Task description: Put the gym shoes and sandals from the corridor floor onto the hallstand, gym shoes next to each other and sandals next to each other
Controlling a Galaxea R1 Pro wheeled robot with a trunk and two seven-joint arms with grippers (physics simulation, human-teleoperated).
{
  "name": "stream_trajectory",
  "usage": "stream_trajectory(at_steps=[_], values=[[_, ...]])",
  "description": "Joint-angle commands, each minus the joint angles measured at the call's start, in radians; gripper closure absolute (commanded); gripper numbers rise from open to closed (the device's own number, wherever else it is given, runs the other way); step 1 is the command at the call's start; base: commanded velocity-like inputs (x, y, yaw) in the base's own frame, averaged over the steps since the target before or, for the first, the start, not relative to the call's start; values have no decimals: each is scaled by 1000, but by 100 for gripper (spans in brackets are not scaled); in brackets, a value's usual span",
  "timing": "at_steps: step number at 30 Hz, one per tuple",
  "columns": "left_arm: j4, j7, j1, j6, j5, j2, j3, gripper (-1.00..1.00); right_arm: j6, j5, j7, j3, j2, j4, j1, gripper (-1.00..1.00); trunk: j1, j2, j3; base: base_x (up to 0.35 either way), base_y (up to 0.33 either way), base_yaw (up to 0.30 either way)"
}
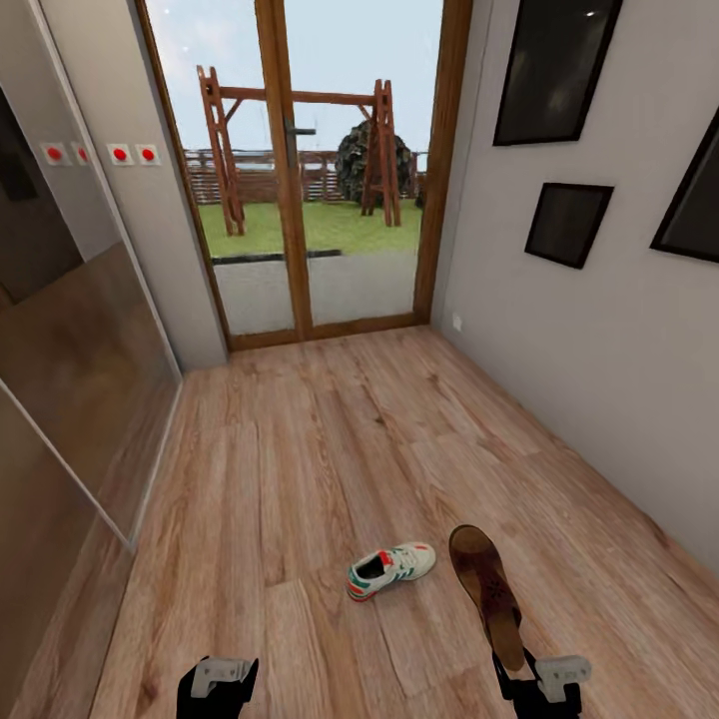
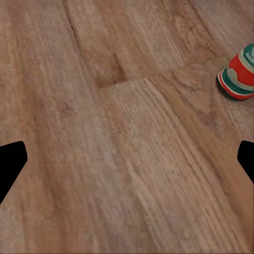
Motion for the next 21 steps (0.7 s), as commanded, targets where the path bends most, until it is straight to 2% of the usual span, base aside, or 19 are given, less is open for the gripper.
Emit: stream_trajectory(at_steps=[1,21], values=[[1,-5,0,-3,9,1,-3,-100,-2,0,9,-8,1,0,-1,100,0,0,0,103,62,-142],[1,-5,0,-3,8,1,-4,-100,-2,0,9,-8,1,1,-1,100,0,0,13,18,11,-247]])
